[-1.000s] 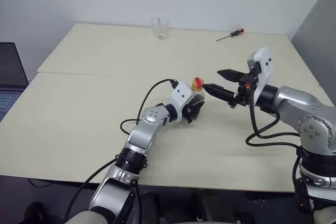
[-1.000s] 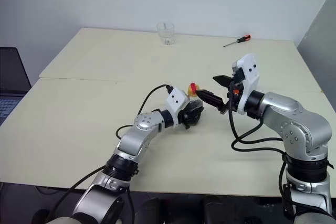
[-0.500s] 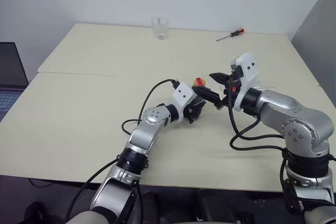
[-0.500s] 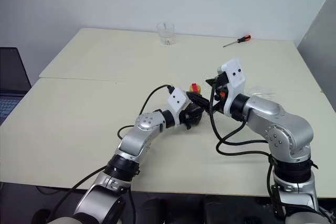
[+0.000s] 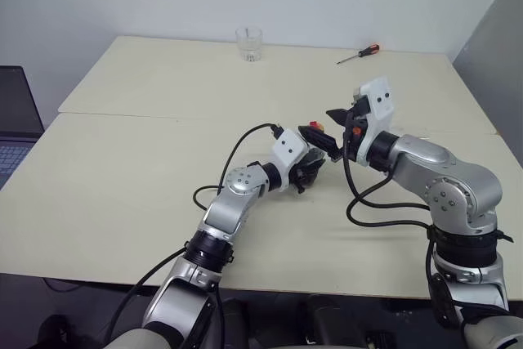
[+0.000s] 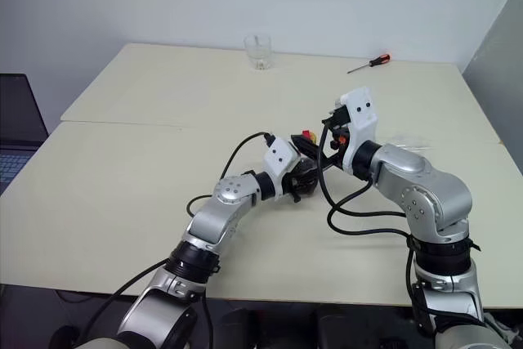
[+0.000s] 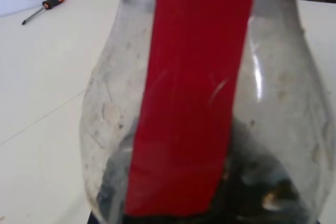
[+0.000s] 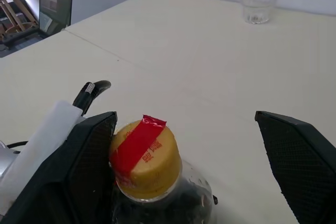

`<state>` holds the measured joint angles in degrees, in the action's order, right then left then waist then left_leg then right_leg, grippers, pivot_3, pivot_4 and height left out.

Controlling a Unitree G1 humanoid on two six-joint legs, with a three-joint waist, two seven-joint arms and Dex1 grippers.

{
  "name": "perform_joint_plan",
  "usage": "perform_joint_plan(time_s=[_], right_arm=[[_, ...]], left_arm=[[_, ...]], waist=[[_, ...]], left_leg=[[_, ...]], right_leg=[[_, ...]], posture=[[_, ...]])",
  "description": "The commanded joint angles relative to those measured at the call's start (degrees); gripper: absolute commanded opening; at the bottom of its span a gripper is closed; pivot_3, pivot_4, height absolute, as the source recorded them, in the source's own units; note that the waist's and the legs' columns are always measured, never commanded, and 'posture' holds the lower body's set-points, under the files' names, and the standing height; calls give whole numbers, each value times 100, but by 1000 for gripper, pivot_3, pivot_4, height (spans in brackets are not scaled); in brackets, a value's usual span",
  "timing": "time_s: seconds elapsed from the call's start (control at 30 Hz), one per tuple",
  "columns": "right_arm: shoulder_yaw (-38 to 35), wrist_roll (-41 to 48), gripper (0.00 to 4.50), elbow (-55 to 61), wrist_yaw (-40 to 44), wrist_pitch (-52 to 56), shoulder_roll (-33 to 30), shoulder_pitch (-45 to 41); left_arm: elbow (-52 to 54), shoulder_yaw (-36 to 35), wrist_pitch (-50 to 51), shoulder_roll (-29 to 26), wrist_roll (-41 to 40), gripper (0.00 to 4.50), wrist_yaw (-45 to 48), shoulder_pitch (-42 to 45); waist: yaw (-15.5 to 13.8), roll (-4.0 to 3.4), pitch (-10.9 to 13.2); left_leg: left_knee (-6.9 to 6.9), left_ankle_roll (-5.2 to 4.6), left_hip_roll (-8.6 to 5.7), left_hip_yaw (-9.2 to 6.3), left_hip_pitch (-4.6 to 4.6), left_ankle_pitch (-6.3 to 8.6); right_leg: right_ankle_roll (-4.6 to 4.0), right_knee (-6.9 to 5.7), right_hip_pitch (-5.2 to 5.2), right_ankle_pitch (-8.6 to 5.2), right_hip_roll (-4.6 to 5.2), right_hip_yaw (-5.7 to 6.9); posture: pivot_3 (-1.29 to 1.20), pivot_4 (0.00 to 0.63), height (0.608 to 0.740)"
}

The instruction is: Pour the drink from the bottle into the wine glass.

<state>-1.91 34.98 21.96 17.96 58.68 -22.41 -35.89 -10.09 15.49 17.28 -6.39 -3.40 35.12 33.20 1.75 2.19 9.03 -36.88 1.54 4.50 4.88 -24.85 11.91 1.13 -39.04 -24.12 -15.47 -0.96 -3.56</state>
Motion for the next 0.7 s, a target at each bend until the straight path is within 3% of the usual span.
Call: perform_joint_plan(time_s=[0.03, 0.17, 0.27, 0.53, 0.7], right_arm=[[-114, 10, 4500, 114, 23, -74, -11, -83], [-143, 46, 4500, 168, 49, -38, -38, -30], [-163, 148, 3922, 252, 145, 26, -80, -13], [-156, 199, 1243, 235, 251, -3, -162, 14], [7, 297, 1244, -56, 1258, -441, -546, -129]], left_arm=[[148, -19, -138, 56, -49, 1265, 30, 121], [166, -23, -124, 54, -43, 1265, 36, 104], [160, -25, -126, 52, -39, 1265, 40, 104], [147, -32, -126, 56, -38, 1265, 43, 112], [107, -12, -107, 69, -46, 1263, 81, 160]], waist=[[0, 0, 0], [0, 0, 0], [0, 0, 0], [0, 0, 0], [-2, 0, 0]], left_leg=[[0, 0, 0, 1, 0, 0], [0, 0, 0, 0, 0, 0], [0, 0, 0, -1, 0, 0], [-1, 0, 0, -1, 0, 0], [-1, 0, -1, 1, 0, 0]], right_leg=[[0, 0, 0, 0, 0, 0], [1, -1, 0, 0, 0, 1], [1, -1, 0, 0, 0, 0], [1, -1, 0, -1, 0, 1], [1, 1, 1, -1, 0, 3]], posture=[[0, 150, 740], [0, 150, 740], [0, 150, 740], [0, 150, 740], [0, 150, 740]])
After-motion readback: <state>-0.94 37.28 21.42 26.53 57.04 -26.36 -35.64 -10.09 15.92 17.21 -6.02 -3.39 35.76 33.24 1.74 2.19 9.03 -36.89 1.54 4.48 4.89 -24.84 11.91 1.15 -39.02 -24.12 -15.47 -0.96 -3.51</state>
